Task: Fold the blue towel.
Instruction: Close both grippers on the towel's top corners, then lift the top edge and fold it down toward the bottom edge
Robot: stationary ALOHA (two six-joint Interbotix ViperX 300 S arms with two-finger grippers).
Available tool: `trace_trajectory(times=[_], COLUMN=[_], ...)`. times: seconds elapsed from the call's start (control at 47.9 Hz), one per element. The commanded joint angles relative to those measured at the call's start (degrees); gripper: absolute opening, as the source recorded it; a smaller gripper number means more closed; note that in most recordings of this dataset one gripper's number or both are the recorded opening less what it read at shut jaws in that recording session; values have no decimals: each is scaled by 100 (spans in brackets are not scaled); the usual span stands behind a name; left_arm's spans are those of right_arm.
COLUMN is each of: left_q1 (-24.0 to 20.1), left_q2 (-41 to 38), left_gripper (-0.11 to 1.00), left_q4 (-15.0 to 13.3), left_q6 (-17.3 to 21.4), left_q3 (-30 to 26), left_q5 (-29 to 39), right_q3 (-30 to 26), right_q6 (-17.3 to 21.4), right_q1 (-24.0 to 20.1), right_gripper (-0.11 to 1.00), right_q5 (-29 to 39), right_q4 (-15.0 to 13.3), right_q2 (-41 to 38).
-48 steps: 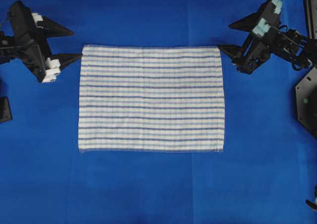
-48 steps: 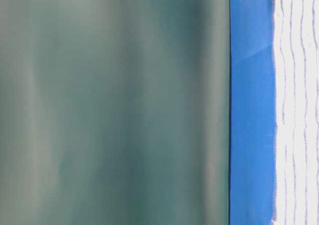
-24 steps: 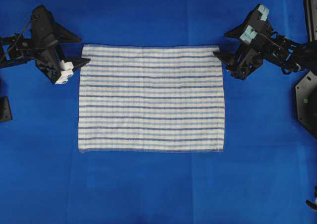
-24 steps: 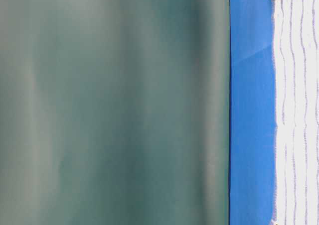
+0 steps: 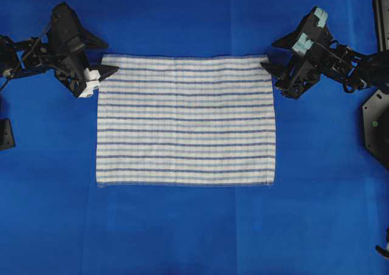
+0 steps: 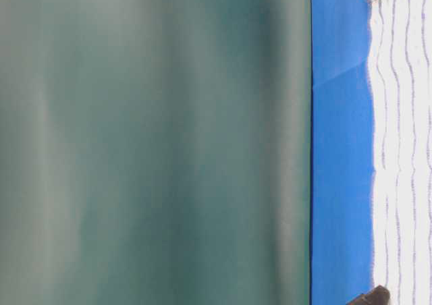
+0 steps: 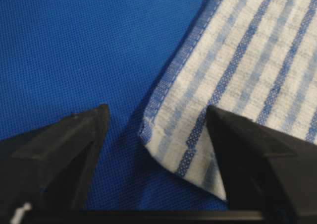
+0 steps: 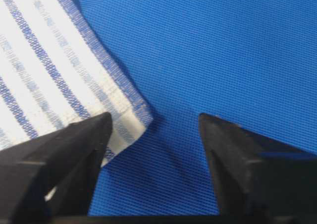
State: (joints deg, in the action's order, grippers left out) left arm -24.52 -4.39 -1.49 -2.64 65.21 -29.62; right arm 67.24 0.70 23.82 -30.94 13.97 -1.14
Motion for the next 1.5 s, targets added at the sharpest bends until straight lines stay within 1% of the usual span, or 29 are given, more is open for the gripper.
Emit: trace_trajectory(times=[0.0,0.104,0.167,0.209,0.251,0.272,0.334,0.564,0.731,0.94,1.17,1.337,1.483], left_q1=[-9,18,44,62,88,105,185,431,598,835,1046,1178,1415], left_q2=[18,26,35,44,35,44,53,413,932,1731,2479,2619,2610], left_gripper=[62,32,16,7,2,2,2,2,2,2,2,2,2], left_q4=[-9,-9,-9,-9,0,-9,-9,-9,-9,-9,-9,-9,-9], left_q6=[-18,-18,-18,-18,-18,-18,-18,-18,-18,-9,9,-9,-35], left_q3=[0,18,9,0,-9,-9,-18,-35,-44,-79,-35,18,18], left_q5=[167,202,202,202,202,202,202,299,729,1345,1775,1846,1846], right_q3=[-70,-70,-70,-70,-79,-70,-79,-105,-79,-62,-35,26,35], right_q6=[-9,-9,-9,-9,-9,-9,-9,-9,-9,-9,-9,-9,0], right_q1=[-79,-211,-246,-255,-255,-255,-255,-255,-255,-290,-536,-773,-958], right_gripper=[51,25,12,6,1,-1,-3,-3,-3,-3,-3,-3,-3], right_q5=[-53,-123,-158,-176,-176,-185,-185,-167,-88,378,861,1028,1090], right_q4=[18,18,18,18,0,0,18,18,18,18,0,18,114], right_q2=[35,35,35,35,35,35,35,167,580,1301,2101,2461,2487])
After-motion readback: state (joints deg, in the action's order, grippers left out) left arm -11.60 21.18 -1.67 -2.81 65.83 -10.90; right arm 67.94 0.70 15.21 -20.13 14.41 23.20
